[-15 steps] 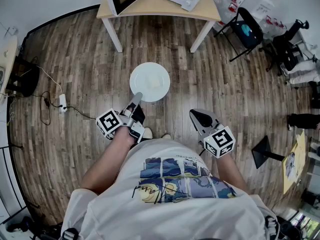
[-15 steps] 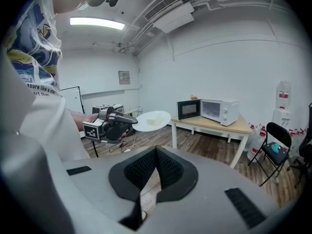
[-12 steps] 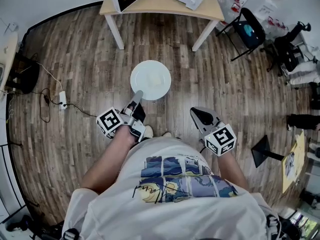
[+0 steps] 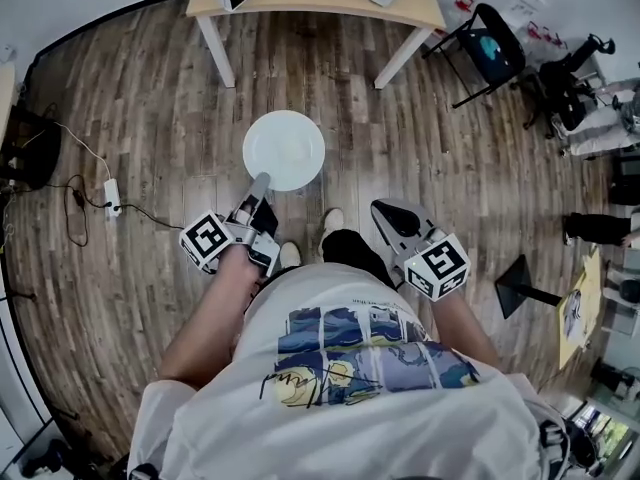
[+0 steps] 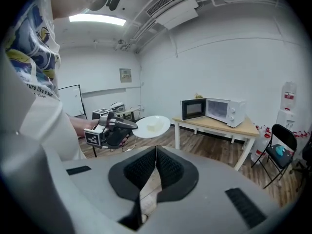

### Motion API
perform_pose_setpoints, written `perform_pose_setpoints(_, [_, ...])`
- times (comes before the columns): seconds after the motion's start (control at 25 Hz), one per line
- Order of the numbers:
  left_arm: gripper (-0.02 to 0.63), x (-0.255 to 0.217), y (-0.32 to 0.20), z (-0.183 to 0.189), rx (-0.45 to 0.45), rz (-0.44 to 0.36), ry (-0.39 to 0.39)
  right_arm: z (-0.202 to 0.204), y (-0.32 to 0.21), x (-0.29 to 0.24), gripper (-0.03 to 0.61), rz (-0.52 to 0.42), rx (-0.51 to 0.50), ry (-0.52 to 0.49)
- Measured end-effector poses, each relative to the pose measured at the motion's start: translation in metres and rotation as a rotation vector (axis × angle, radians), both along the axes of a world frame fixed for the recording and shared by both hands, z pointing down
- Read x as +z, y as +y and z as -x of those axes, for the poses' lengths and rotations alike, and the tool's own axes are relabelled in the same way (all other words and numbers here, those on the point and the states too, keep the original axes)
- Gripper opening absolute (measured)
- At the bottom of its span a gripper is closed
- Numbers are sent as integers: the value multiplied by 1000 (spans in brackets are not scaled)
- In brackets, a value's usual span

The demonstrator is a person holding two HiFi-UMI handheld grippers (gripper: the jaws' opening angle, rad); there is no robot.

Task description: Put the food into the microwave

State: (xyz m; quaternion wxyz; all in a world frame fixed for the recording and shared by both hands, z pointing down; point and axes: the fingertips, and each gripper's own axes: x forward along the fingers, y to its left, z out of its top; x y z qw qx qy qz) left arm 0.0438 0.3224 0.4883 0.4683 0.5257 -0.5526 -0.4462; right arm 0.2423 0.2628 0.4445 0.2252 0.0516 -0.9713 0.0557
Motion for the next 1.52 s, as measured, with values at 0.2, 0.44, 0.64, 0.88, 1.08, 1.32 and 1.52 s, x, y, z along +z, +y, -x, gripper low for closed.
perform_pose_setpoints(0.2, [21,14,-24,14,-11,-12,-10,13,-29,19,54,-27,6,-26])
perform_pose_setpoints(0.44, [20,-2,-105,69,-36,7,14,76,-125,6,51,-3,-14,-40])
perform_pose_setpoints(0.64, [21,-9,-186,86,-60,4,2,88,-217,-2,46,-8,-24,-56])
perform_pose_setpoints(0.88, [20,-8,-271,105,-85,6,-3,82,-301,8,41,10,-2,-38])
perform_pose_setpoints(1.08, [20,1,-329,131,-100,36,-16,82,-344,16,35,52,43,-25])
perform_pose_setpoints(1.32, [20,13,-408,186,-96,37,-10,108,-395,19,35,65,110,-10])
perform_pose_setpoints(1.52, [20,26,-480,238,-64,31,11,130,-443,14,32,49,243,4])
